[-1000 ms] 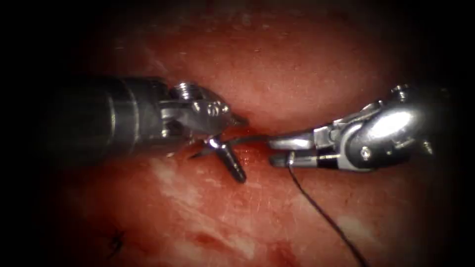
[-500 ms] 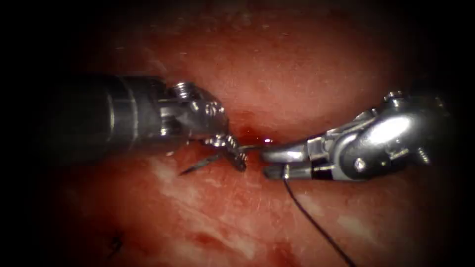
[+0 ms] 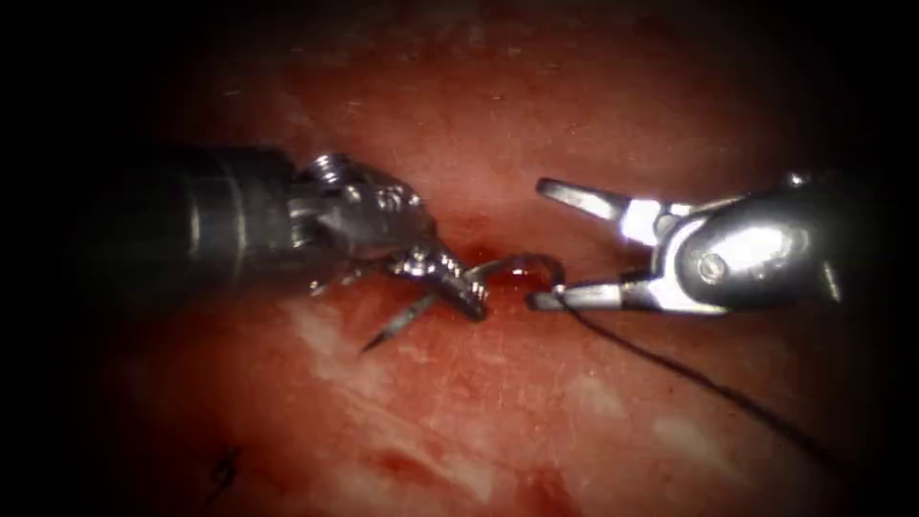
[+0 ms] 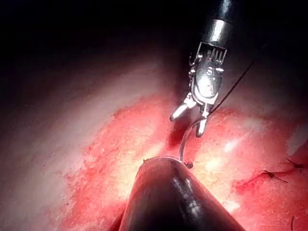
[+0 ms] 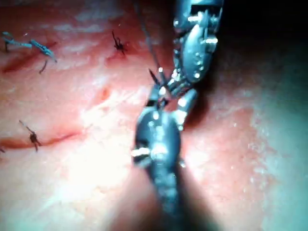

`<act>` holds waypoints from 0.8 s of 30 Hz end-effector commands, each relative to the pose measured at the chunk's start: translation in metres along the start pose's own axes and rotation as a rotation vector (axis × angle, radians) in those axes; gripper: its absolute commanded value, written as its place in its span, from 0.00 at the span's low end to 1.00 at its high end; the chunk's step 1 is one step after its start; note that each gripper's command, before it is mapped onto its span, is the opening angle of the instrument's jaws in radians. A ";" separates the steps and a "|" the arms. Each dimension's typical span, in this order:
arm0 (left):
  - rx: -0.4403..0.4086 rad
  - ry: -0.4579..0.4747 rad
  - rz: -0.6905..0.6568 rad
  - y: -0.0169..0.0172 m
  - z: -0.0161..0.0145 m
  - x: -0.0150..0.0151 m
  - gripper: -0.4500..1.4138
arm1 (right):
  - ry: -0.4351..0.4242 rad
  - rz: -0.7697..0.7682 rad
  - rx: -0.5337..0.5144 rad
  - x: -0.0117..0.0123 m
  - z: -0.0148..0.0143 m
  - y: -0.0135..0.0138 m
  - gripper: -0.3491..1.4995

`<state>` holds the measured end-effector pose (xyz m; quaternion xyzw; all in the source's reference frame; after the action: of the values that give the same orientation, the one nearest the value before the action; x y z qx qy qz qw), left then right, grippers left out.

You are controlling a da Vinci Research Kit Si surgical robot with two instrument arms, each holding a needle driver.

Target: Wound Closure

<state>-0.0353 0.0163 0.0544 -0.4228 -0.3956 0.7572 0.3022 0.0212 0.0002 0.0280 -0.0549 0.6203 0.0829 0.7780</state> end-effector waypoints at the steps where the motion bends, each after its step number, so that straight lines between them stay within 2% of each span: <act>1: -0.006 0.017 0.001 -0.0003 0.0008 -0.0001 0.00 | -0.007 0.030 -0.010 -0.0008 -0.0001 -0.0004 0.85; 4: -0.011 0.065 -0.009 -0.0001 0.0007 0.0000 0.00 | -0.020 0.044 -0.030 -0.0010 -0.0004 -0.0002 0.84; 7: 0.020 0.191 -0.054 0.0001 0.0010 0.0003 0.00 | -0.037 0.068 -0.091 -0.0016 -0.0007 0.0001 0.84; 8: 0.020 0.191 -0.054 0.0001 0.0010 0.0003 0.00 | -0.037 0.068 -0.091 -0.0016 -0.0007 0.0001 0.84; 10: 0.056 0.265 -0.076 0.0001 0.0012 0.0004 0.00 | -0.044 0.094 -0.116 -0.0016 -0.0007 0.0000 0.84; 11: 0.056 0.265 -0.076 0.0001 0.0012 0.0004 0.00 | -0.044 0.094 -0.116 -0.0016 -0.0007 0.0000 0.84; 14: 0.078 0.355 -0.087 0.0003 0.0014 0.0003 0.00 | -0.048 0.118 -0.125 -0.0014 -0.0008 -0.0002 0.80; 17: 0.101 0.392 -0.095 0.0005 0.0018 0.0002 0.00 | -0.041 0.125 -0.134 -0.0013 -0.0007 -0.0002 0.79; 23: 0.125 0.427 -0.098 0.0008 0.0028 -0.0004 0.00 | -0.038 0.169 -0.139 -0.0006 -0.0003 -0.0004 0.68; 24: 0.132 0.438 -0.098 0.0008 0.0032 -0.0005 0.00 | -0.039 0.187 -0.141 -0.0004 0.0001 -0.0005 0.64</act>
<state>-0.0374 0.0146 0.0545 -0.5381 -0.2879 0.6553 0.4452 0.0208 0.0004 0.0278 -0.0505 0.5998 0.2032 0.7723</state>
